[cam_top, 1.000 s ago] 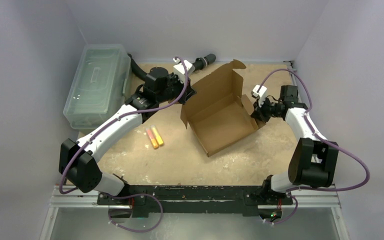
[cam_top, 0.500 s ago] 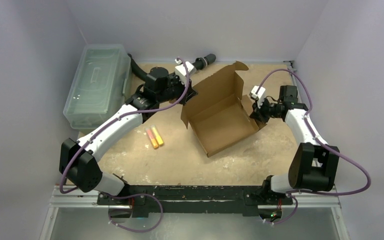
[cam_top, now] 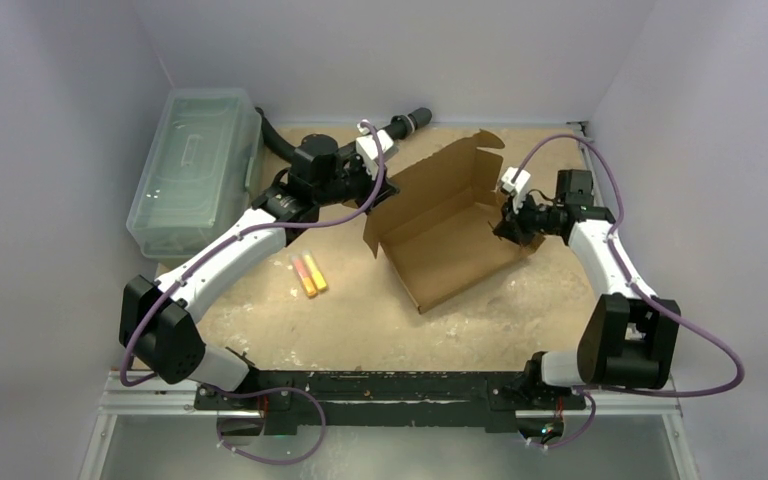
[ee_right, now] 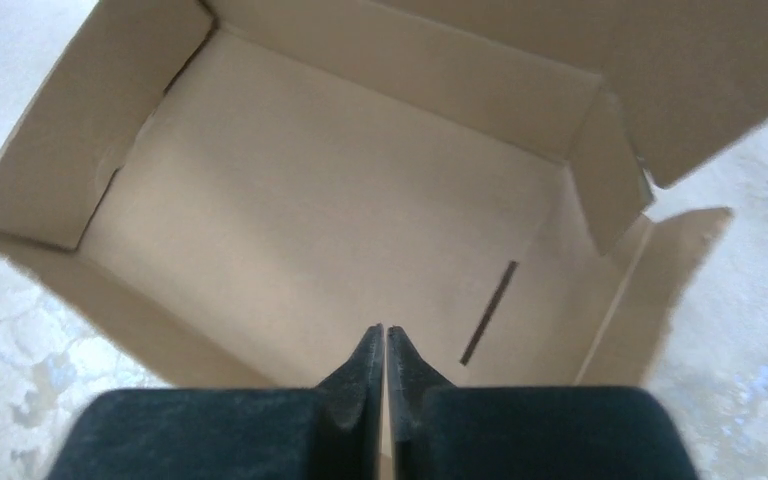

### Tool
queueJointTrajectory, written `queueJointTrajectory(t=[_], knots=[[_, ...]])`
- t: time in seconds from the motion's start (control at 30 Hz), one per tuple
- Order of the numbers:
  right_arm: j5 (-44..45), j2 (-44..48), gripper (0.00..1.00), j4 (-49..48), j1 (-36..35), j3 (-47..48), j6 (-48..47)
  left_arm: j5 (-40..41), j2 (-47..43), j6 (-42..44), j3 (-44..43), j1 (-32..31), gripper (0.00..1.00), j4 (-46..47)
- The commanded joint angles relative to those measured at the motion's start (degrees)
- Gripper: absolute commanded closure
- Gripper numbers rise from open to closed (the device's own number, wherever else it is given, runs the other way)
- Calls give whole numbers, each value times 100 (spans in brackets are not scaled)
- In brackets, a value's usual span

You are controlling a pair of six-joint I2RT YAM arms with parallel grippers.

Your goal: Fold the paper box

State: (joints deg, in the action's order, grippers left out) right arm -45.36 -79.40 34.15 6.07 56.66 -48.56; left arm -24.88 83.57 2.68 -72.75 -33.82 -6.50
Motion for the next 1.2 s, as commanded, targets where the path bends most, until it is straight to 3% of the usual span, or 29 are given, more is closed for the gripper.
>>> queueJointTrajectory(t=[0.0,0.1,0.2,0.37,0.53,0.8,0.9,1.17], knots=[[602,308,78,-1264,63,148,1187,-220,-7,323,-73,-10,100,80],[1039,123,37,-1452,186,372,1438,-266,-37,424,-82,-6,100,-48],[1405,-210,30,-1407,202,598,1490,-332,-62,435,-103,-10,100,-79],[1874,-681,30,-1715,202,539,1728,-403,-90,363,-123,-10,100,-53],[2109,-1060,42,-1919,202,586,1788,-473,-138,326,-123,-9,100,-53],[1970,-1378,80,-1944,202,678,1696,-474,-231,239,-74,-10,100,-43],[1909,-1350,100,-1985,200,609,1662,-480,-245,184,-73,-10,100,-27],[1741,-663,100,-2183,193,223,1517,-314,-173,-208,-179,-1,100,-71]])
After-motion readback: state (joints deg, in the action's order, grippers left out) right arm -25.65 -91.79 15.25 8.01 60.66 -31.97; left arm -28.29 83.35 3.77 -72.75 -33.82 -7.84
